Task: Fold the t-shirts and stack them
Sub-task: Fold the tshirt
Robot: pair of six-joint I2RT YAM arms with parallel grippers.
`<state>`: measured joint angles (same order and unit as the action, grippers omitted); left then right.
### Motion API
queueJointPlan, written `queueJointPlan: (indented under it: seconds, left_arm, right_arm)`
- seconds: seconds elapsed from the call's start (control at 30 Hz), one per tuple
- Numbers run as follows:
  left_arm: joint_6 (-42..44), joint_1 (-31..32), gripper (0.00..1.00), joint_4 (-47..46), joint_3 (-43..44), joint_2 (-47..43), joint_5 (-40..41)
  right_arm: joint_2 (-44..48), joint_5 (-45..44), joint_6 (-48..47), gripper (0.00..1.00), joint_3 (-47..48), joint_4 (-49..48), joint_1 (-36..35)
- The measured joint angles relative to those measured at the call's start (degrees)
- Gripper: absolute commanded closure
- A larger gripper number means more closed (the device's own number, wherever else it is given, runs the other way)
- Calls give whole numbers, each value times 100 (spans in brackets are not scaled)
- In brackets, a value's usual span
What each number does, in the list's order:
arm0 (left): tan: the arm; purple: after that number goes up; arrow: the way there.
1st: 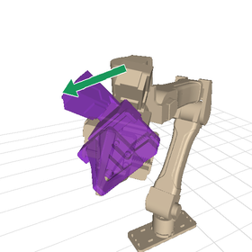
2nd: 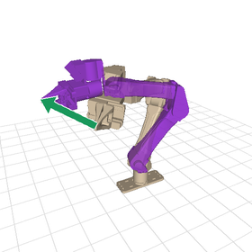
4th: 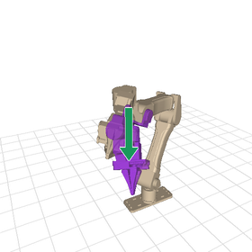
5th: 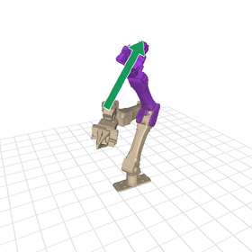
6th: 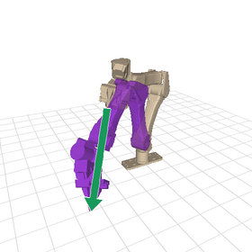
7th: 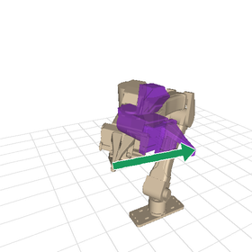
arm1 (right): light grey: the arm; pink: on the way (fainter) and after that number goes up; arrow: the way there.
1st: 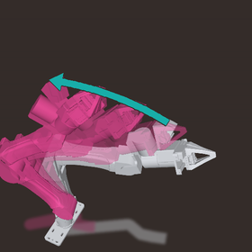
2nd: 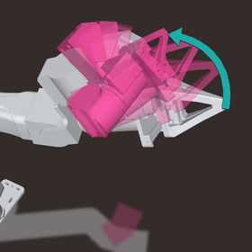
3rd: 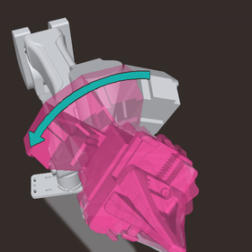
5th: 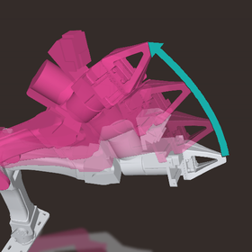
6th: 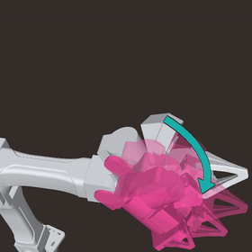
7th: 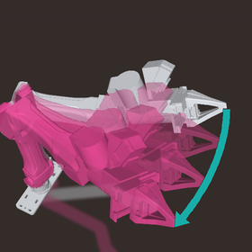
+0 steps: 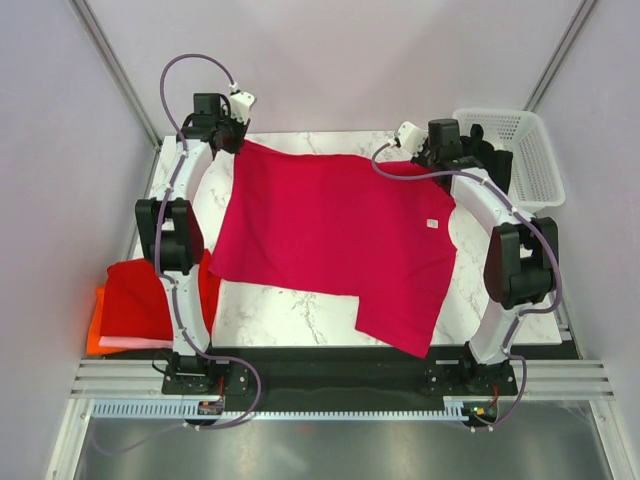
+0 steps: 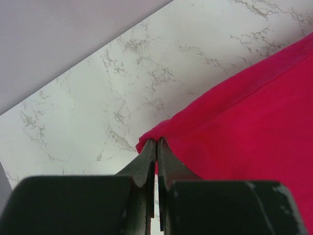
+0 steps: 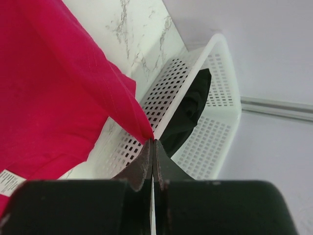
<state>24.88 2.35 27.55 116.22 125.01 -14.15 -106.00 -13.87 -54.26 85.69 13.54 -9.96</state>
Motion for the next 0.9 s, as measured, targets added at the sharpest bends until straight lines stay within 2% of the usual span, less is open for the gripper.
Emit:
queueJointPlan:
  seconds: [0.57, 0.9]
  left_arm:
    - [181, -157, 98, 28, -129, -22, 175]
    - [323, -164, 98, 105, -258, -42, 201]
  right_arm:
    - [1110, 35, 789, 100, -874, 457, 0]
    - [1906, 256, 1248, 100, -1274, 1075, -22]
